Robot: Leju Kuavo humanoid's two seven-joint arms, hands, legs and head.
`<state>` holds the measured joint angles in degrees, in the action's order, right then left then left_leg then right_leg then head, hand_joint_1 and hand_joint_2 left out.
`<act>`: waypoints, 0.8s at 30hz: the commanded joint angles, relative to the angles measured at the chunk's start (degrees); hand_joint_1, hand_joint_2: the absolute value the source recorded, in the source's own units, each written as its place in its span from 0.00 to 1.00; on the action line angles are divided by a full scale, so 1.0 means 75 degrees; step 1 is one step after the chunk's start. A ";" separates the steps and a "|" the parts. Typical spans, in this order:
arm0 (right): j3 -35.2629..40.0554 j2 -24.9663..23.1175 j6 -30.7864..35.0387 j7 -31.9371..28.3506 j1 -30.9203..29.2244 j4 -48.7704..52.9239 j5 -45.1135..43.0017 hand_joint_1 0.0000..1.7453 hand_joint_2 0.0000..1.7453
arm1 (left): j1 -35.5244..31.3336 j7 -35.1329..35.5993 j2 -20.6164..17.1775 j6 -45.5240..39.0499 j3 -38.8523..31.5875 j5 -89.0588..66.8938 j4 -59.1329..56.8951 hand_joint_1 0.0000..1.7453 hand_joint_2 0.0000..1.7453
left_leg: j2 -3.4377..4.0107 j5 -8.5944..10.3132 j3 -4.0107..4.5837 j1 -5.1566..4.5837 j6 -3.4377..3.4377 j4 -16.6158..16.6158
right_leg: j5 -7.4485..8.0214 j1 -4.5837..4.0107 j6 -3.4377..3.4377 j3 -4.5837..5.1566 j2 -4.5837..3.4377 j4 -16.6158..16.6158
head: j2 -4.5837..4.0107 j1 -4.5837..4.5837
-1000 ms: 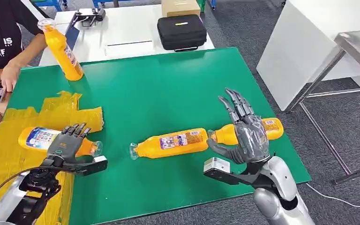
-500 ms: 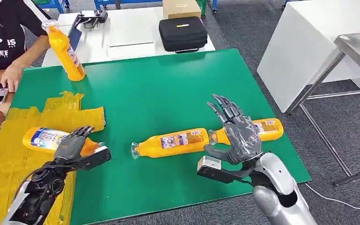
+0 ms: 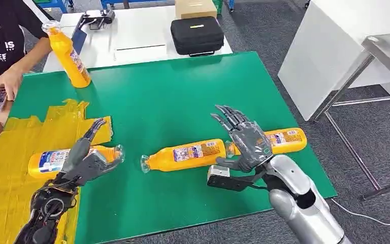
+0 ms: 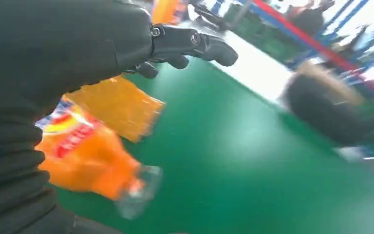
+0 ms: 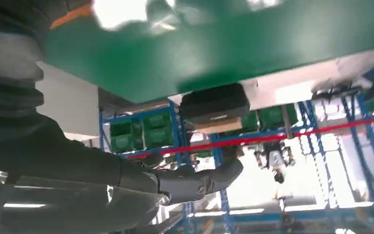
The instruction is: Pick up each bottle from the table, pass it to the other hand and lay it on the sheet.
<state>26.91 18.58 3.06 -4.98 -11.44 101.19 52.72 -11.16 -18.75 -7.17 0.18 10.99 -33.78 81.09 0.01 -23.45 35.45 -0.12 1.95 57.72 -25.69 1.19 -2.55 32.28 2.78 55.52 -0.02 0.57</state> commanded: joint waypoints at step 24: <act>0.2871 -0.1628 -0.2055 0.0556 -0.3757 -0.6208 -0.0408 0.00 1.00 | 0.0345 -0.0241 0.0576 0.0428 0.0011 0.2683 0.2291 0.00 1.00 | 0.0029 -0.0011 -0.0037 0.0008 -0.0016 -0.0005 | -0.0003 -0.0005 0.0021 -0.0035 -0.0049 -0.0011 | 0.0000 0.0000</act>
<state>42.19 9.99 -9.49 -0.83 -33.40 69.50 50.40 -7.65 -21.31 -3.54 3.13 10.60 -14.27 97.53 0.03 -23.44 35.46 -0.12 1.96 57.73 -25.68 1.19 -2.55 32.27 2.82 55.53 -0.02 0.57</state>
